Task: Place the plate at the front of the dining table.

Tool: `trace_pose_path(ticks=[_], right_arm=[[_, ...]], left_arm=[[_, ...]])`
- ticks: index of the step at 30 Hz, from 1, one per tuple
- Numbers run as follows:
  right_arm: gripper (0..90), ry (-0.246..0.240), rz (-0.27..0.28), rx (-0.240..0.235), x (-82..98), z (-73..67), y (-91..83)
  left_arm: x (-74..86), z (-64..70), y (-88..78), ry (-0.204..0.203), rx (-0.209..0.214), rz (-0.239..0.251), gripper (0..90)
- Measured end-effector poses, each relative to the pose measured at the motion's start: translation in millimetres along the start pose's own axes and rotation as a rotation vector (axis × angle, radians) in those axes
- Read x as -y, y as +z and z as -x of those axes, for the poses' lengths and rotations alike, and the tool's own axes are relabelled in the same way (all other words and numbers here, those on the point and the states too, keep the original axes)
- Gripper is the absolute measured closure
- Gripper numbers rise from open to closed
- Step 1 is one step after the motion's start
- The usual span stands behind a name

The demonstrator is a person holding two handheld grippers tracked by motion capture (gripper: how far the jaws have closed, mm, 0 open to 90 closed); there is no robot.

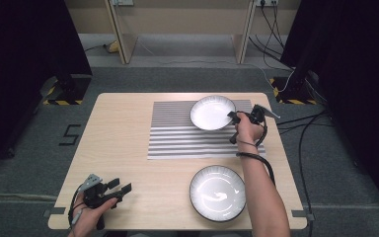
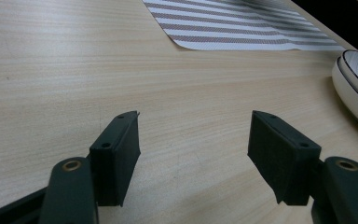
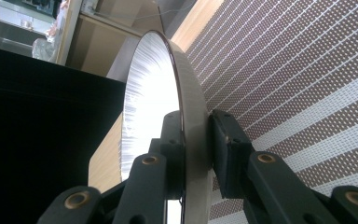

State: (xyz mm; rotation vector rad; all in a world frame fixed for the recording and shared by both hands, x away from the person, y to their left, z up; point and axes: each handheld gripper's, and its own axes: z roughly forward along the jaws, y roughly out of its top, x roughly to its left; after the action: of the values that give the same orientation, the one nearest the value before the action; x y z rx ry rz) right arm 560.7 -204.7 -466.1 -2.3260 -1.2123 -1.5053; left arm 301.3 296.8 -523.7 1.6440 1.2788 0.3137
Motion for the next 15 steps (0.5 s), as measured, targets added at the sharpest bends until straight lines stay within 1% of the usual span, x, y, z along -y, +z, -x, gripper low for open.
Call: trace_pose_path(ticks=[3, 15], right_arm=[[75.5, 0.01, -0.007, -0.005, 0.3, 0.3, 3.8], [75.2, 0.002, -0.008, 0.008, 1.0, -0.8, 11.2]], left_arm=[[-0.1, -0.6, -0.1, 0.001, -0.001, -0.001, 33.2], [-0.2, -1.4, -0.3, 0.0, -0.001, -0.002, 33.2]])
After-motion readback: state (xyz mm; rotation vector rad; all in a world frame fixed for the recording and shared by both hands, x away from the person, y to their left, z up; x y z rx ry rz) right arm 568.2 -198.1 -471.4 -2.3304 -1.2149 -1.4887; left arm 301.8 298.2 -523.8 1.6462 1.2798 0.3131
